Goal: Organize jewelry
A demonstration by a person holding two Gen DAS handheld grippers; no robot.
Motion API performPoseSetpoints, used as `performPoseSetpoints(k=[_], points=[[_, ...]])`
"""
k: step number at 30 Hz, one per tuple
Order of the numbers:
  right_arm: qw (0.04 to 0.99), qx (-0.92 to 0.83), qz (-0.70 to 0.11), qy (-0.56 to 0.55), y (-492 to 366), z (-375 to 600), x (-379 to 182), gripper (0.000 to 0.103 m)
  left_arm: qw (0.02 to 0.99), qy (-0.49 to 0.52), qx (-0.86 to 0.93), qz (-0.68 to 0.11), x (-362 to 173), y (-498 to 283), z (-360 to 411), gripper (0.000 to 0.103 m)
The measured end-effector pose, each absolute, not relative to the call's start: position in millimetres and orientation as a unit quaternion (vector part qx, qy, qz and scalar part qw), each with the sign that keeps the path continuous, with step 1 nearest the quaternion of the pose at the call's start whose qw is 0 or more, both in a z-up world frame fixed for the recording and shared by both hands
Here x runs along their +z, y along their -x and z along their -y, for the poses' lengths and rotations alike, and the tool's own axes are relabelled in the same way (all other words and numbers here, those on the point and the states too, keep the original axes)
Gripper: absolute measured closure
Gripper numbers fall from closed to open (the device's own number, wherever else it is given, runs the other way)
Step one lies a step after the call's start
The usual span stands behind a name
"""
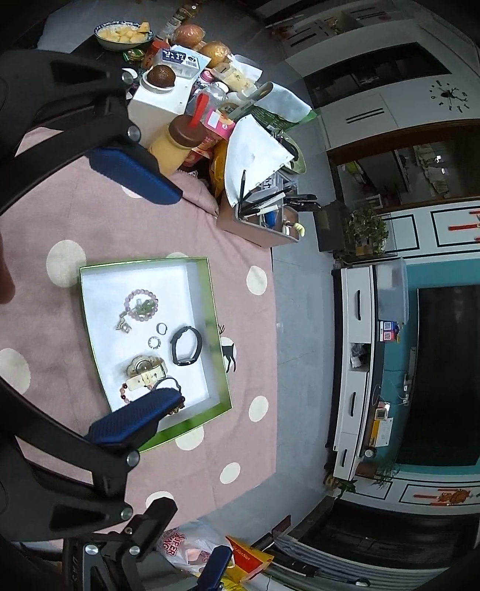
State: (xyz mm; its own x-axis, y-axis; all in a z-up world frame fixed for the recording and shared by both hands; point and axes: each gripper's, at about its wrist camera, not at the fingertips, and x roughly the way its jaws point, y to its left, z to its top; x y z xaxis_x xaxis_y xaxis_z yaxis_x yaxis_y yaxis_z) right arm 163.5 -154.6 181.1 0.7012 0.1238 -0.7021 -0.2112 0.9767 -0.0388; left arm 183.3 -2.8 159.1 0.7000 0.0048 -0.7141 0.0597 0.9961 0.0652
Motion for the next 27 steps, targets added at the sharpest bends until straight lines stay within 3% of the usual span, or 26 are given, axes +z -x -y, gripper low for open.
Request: performPoseSetpoints(k=[27], points=[[0.921,0.090,-0.373,0.065,-164.0,148.3,179.7,0.001,0.919,-0.057,0.003,-0.390,152.1,-185.9,5.2,0.002]])
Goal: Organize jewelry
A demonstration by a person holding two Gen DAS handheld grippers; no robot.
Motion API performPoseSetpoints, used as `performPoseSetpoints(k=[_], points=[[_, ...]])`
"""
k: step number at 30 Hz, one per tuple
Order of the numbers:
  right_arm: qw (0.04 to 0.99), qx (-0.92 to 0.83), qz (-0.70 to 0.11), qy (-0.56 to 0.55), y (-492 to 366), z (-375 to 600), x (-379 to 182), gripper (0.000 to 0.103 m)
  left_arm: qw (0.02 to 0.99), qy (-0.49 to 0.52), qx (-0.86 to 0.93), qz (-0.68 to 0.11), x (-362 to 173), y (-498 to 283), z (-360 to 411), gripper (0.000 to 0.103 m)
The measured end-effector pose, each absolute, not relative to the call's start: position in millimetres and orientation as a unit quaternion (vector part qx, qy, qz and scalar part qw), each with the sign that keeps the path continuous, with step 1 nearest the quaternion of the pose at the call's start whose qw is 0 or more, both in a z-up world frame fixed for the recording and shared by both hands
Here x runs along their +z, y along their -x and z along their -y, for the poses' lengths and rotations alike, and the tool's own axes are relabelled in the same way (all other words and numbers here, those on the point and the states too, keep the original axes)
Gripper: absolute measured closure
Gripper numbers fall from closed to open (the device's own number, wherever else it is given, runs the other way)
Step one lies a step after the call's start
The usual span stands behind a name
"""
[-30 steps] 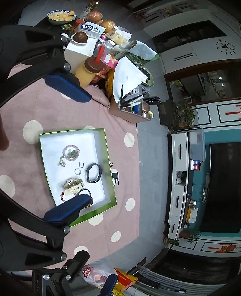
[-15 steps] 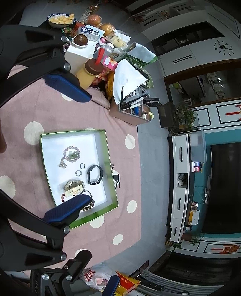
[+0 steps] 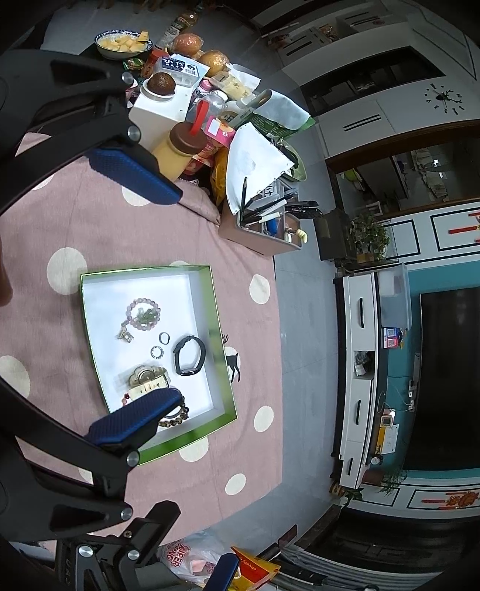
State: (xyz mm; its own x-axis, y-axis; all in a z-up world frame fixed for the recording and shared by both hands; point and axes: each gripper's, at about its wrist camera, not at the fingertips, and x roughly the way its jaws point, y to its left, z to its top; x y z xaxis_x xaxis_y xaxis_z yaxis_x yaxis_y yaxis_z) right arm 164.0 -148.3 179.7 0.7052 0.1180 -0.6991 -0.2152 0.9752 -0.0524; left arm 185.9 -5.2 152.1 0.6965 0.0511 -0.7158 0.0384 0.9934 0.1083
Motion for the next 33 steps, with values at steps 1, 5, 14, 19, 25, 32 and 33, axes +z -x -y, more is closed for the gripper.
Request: performPoseSetpoints(k=[1,5,14,19,25,32,33], points=[[0.921,0.091,-0.373,0.065,-163.9,148.7,179.3,0.001,0.919,-0.057,0.004,-0.390,152.6,-185.5,5.5,0.002],[0.921,0.090,-0.373,0.066,-164.2,148.1,179.1,0.001,0.920,-0.057,0.003,-0.389,152.5,-185.6,4.8,0.002],[0.921,0.087,-0.375,0.064,-166.3,150.8,175.5,0.001,0.920,-0.058,0.004,-0.389,152.8,-186.0,4.9,0.002],[0.921,0.087,-0.375,0.064,-166.3,150.9,175.4,0.001,0.920,-0.059,0.006,-0.387,154.7,-187.3,2.1,0.002],[0.921,0.087,-0.375,0.063,-166.6,150.9,175.2,0.001,0.920,-0.058,0.005,-0.388,154.5,-186.5,3.2,0.002],[0.921,0.087,-0.374,0.064,-166.2,150.6,175.5,0.001,0.920,-0.058,0.005,-0.387,154.5,-186.5,2.2,0.002],[0.921,0.087,-0.375,0.063,-166.4,150.8,175.3,0.001,0.920,-0.058,0.005,-0.387,154.5,-186.4,2.5,0.002]])
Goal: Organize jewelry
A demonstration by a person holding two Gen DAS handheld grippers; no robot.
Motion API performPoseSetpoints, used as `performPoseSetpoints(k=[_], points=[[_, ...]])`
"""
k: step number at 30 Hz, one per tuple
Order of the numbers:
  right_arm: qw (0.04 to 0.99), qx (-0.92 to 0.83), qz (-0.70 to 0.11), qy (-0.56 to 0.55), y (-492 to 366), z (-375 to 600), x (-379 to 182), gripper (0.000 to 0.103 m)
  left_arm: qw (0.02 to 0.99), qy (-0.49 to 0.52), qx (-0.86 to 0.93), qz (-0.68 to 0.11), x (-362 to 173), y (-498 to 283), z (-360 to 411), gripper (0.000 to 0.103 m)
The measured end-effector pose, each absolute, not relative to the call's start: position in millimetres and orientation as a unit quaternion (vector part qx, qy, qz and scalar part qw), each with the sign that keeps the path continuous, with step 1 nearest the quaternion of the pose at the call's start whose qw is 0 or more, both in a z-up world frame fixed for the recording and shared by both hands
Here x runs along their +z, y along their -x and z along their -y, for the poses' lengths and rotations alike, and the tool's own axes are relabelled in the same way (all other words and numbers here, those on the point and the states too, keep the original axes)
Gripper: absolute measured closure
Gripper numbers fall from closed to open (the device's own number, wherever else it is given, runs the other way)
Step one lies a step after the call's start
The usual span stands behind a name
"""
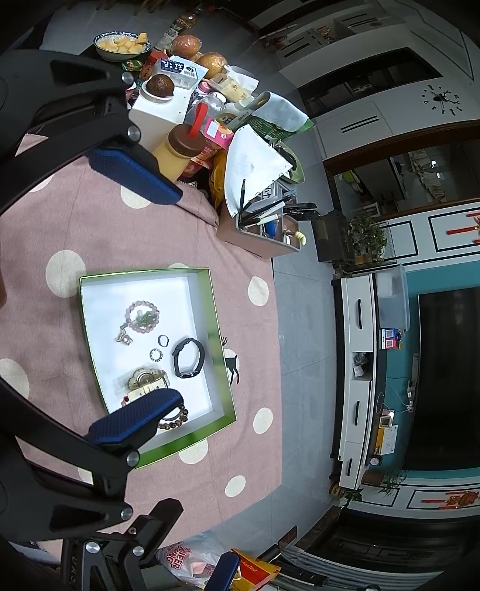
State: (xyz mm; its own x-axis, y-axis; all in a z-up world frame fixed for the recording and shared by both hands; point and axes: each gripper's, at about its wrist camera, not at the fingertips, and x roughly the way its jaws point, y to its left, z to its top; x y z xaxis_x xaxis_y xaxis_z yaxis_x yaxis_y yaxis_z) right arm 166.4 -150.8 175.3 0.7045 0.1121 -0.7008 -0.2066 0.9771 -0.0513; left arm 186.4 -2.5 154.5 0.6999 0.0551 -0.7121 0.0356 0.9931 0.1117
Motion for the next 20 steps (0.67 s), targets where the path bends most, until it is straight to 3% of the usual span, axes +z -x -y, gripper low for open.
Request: performPoseSetpoints(k=[20], points=[[0.921,0.086,-0.374,0.062,-167.0,151.0,174.8,0.001,0.919,-0.059,0.010,-0.390,152.0,-186.9,-0.9,0.002]])
